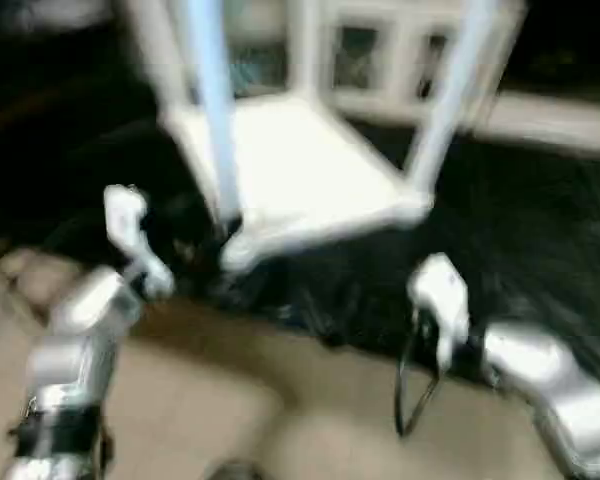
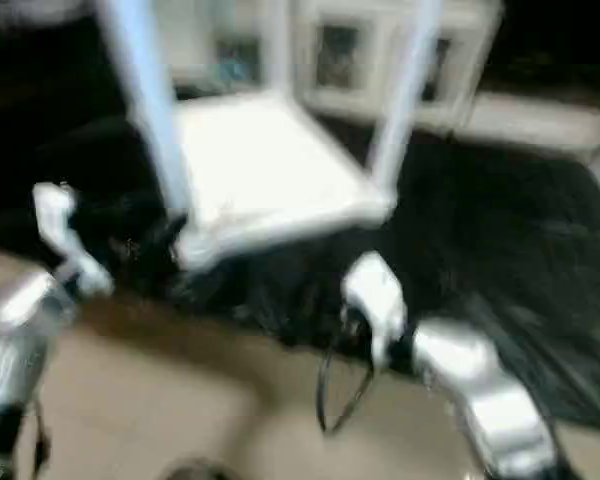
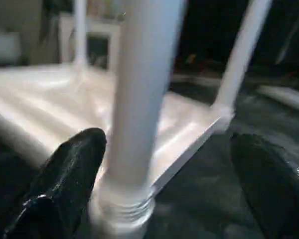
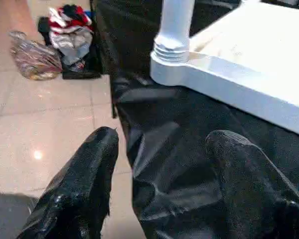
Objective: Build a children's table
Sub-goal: Rotate table base
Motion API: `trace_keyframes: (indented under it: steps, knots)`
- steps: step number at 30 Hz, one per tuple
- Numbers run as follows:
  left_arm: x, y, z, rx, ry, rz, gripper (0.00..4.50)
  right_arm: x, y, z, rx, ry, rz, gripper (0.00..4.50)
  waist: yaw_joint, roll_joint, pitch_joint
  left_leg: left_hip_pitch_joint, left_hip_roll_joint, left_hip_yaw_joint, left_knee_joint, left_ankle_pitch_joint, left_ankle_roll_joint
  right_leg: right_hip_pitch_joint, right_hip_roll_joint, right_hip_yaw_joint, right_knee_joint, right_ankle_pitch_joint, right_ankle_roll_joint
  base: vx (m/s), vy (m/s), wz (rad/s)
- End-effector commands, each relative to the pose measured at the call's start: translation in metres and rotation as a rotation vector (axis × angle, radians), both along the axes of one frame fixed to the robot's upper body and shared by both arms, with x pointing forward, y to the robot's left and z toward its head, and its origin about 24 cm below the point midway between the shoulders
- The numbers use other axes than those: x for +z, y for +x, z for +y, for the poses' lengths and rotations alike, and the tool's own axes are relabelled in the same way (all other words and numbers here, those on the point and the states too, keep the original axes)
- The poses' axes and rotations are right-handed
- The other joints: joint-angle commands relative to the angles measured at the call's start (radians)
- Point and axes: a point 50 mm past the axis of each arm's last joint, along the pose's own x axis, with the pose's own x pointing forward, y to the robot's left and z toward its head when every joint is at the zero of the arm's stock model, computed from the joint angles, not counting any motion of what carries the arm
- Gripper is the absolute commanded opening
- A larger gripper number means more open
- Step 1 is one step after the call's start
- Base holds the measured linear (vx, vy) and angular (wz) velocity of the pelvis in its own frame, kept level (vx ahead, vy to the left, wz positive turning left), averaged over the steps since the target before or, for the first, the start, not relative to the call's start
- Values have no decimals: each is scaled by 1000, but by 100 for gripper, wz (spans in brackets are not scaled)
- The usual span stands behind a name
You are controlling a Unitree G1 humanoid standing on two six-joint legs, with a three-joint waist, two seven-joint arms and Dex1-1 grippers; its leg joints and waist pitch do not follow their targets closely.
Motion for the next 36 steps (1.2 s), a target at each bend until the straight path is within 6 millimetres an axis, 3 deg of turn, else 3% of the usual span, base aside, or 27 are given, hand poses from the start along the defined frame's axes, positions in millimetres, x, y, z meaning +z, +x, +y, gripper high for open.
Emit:
trace_keyframes:
  steps: [1,2,3,4,5,8,10,13,17,21,24,25,26,28,30,31,32,33,35,36]
  knots:
    - [9,9,3,30,28,-31,443,3,1,-1,6,-1,-10,309,-14,-10,-60,23,51,-18,-58,-107,6,-13,-52,51,-156,-101,-86,0,0,0]
    - [9,14,5,50,47,-27,443,3,1,-1,8,-3,-11,309,-18,-6,-64,17,51,-17,-60,-139,2,-12,-49,46,-153,-31,-108,0,0,0]
    - [10,16,5,53,54,-26,443,3,1,-2,9,-4,-11,309,-28,4,-77,-5,51,-21,-60,-104,-5,8,-51,34,-136,144,-135,0,0,0]
    - [10,18,5,49,56,-23,443,3,0,-2,10,-6,-10,309,-33,2,-86,-18,50,-22,-55,-27,-2,18,-49,24,-124,315,-136,57,31,2]
    - [10,20,4,48,63,-23,443,3,1,-2,11,-7,-9,309,-45,-2,-89,-28,46,-21,-51,2,0,22,-47,17,-119,415,-135,50,54,-2]
    - [11,27,-2,43,63,-25,443,3,0,-1,27,-12,-6,309,-64,4,-95,-35,43,-22,-48,36,1,26,-46,10,-114,515,-138,34,59,-1]
    - [12,30,-6,42,50,-32,443,3,0,-1,31,-14,-6,309,-78,0,-95,-39,44,-21,-46,36,1,28,-52,6,-116,555,-147,17,57,0]
    - [13,32,-9,42,37,-39,443,2,0,-1,27,-16,-6,309,-93,-4,-86,-43,41,-17,-50,-18,6,29,-60,8,-127,498,-154,0,0,0]
    - [12,42,-12,47,81,-34,443,3,2,0,32,-14,-9,309,-101,-7,-81,-41,43,-15,-54,-69,23,29,-69,14,-141,365,-163,0,0,0]
    - [15,54,-31,-28,96,-23,443,6,1,2,64,-14,-13,309,-101,-9,-77,-35,46,-14,-60,-107,24,24,-74,16,-149,275,-177,0,0,0]
    - [20,56,-78,-270,83,-14,443,9,7,1,20,-16,-48,309,-99,-7,-74,-30,49,-11,-62,-131,24,18,-77,16,-154,231,-203,0,0,0]
    - [21,57,-89,-315,85,-14,443,11,11,0,-10,-10,-63,309,-96,-1,-76,-28,51,-9,-61,-135,25,14,-79,17,-154,222,-215,0,0,0]
    - [22,57,-102,-354,89,-17,443,13,14,0,-45,-3,-81,309,-97,-8,-75,-27,50,-4,-63,-145,29,12,-80,17,-158,210,-222,0,0,0]
    - [24,58,-113,-381,91,-23,443,14,16,0,-73,1,-96,309,-91,-9,-76,-28,52,-4,-65,-146,34,13,-83,15,-156,209,-225,0,0,0]
    - [27,60,-147,-435,107,-40,443,15,21,-3,-146,0,-119,309,-92,7,-80,-28,54,-8,-67,-146,32,16,-87,12,-156,227,-225,0,0,0]
    - [28,60,-154,-446,111,-44,443,15,21,-4,-160,0,-122,309,-91,9,-81,-24,55,-9,-69,-154,27,16,-85,9,-159,243,-225,0,0,0]
    - [29,59,-172,-451,124,-57,443,15,22,-6,-186,-2,-123,309,-92,3,-82,-30,54,-12,-69,-146,28,26,-89,8,-158,273,-227,0,0,0]
    - [29,59,-172,-451,124,-57,443,15,22,-6,-186,-2,-123,309,-92,3,-82,-30,54,-12,-69,-146,28,26,-89,8,-158,273,-227,0,0,0]
    - [32,60,-202,-357,152,-81,443,12,22,-8,-220,-9,-118,309,-97,8,-84,-32,51,-11,-61,-140,55,31,-93,9,-161,307,-229,0,0,0]
    - [33,60,-206,-332,153,-82,443,11,22,-8,-221,-10,-118,309,-96,4,-85,-31,52,-11,-61,-140,60,32,-95,10,-163,311,-228,0,0,0]
